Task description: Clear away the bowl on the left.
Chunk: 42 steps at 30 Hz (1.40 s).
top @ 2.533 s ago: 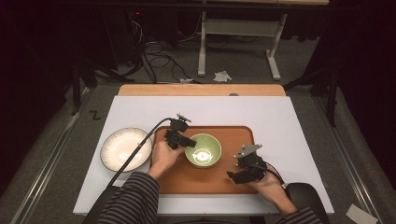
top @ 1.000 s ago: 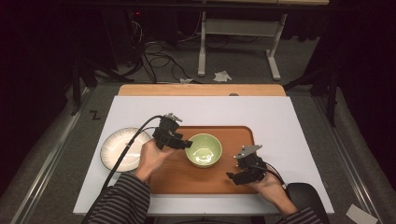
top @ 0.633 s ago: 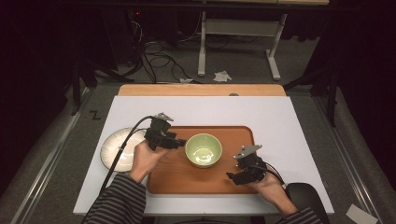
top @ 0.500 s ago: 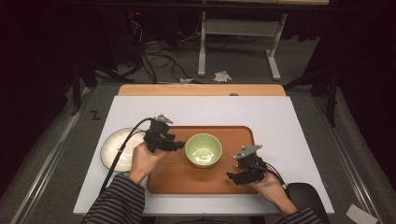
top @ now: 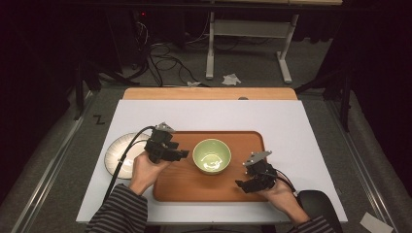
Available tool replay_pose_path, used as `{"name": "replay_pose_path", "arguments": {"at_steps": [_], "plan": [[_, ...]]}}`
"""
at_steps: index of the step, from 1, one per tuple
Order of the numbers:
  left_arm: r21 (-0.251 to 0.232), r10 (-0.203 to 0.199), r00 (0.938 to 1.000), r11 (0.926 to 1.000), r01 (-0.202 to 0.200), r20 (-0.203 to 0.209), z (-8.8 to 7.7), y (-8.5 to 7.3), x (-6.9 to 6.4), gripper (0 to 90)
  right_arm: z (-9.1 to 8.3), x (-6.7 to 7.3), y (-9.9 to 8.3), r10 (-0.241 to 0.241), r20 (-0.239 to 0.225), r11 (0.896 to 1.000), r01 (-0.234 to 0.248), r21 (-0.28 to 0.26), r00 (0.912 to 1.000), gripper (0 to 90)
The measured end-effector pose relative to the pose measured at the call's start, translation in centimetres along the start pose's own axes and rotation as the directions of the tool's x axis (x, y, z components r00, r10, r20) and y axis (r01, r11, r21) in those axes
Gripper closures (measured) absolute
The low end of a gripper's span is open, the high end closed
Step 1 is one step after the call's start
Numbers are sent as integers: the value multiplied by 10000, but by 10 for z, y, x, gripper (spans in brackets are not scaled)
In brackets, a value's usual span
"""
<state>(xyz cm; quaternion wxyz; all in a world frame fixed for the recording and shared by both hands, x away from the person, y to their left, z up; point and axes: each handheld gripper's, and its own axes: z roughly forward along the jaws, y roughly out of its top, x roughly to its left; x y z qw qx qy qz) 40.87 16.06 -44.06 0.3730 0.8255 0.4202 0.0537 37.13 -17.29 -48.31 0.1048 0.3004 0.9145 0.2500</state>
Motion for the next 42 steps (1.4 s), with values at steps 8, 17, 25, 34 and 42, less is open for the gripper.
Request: {"name": "replay_pose_path", "arguments": {"at_steps": [8,17,25,34,42], "plan": [[-231,499,9984,9985,-493,251,0,-4,5,432,2,1,0,-104,-103,9998,106,149,9999,328],[118,36,10000,9999,-36,-43,-4,-10,0,426,1,1,0,-102,-95,9998,104,144,9999,328],[251,-21,10000,9997,22,-41,-4,-14,-3,422,2,0,0,-117,-103,9998,119,151,9999,328],[481,40,10000,9988,-39,-17,-4,-18,-7,415,2,0,0,-123,-110,9998,125,180,9999,328],[652,156,9998,9977,-161,81,-2,-22,-12,410,3,0,0,-136,-134,9996,140,239,9998,328]]}}
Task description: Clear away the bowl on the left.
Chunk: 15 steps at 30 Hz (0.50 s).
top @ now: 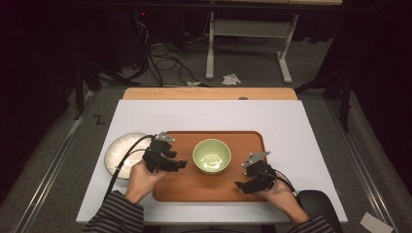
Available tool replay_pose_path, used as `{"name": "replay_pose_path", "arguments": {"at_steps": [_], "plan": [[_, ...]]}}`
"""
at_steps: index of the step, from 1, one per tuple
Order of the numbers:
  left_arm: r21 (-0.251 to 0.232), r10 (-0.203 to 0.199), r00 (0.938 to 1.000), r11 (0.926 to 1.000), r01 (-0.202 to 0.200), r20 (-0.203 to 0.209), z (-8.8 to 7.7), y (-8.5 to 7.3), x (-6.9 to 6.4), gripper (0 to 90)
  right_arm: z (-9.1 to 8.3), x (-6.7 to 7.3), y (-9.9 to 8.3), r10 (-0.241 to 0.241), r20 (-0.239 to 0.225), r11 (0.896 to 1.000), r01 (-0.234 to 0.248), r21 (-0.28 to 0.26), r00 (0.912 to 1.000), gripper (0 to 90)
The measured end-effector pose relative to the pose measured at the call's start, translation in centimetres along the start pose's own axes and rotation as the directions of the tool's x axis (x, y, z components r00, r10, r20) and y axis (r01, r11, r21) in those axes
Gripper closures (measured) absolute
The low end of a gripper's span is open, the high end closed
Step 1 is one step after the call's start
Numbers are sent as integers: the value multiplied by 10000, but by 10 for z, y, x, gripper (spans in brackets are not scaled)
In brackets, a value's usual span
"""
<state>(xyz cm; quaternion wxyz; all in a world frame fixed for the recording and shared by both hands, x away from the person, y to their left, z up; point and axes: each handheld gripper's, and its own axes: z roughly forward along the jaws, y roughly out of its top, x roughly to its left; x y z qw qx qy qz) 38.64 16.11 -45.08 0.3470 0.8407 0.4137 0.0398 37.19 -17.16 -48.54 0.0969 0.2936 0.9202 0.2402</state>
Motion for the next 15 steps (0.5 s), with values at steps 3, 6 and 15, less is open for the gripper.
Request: {"name": "replay_pose_path", "arguments": {"at_steps": [3,6,15], "plan": [[89,0,10000,10000,-1,19,3,-1,-2,407,1,0,0,0,-6,10000,0,-5,10000,328],[145,72,10000,9999,-73,69,4,-1,-4,408,1,1,0,-17,-21,10000,17,-10,10000,328],[425,22,9998,9991,-30,199,11,-2,-7,410,1,1,0,11,-2,10000,-11,44,10000,328]]}}
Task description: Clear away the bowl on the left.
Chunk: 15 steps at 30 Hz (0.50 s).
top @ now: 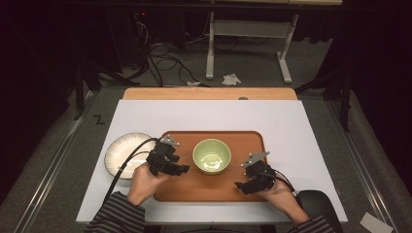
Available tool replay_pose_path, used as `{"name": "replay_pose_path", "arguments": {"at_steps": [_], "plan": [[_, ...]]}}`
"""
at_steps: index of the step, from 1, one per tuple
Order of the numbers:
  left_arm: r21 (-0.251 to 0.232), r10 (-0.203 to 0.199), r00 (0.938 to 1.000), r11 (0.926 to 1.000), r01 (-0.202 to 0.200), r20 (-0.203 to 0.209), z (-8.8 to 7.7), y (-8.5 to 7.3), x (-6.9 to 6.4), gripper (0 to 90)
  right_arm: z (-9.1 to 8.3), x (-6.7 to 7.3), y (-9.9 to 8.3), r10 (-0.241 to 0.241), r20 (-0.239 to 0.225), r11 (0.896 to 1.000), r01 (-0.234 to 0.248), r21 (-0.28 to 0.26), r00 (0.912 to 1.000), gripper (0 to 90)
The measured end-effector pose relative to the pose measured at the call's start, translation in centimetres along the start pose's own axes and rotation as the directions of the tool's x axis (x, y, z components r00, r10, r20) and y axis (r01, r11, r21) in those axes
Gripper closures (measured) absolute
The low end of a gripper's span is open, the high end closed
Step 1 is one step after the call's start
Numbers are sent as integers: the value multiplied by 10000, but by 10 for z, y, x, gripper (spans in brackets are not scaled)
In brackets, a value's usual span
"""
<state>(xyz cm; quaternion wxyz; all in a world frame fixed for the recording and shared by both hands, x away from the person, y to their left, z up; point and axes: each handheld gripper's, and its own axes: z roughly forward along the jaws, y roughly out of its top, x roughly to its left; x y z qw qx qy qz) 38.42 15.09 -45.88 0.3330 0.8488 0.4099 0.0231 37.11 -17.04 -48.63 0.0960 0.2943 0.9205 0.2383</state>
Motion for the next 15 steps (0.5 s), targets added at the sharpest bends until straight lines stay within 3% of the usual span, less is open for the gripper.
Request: {"name": "replay_pose_path", "arguments": {"at_steps": [15], "plan": [[461,78,9998,9989,-85,156,5,0,2,405,1,0,0,-78,-42,10000,78,28,10000,327]]}}
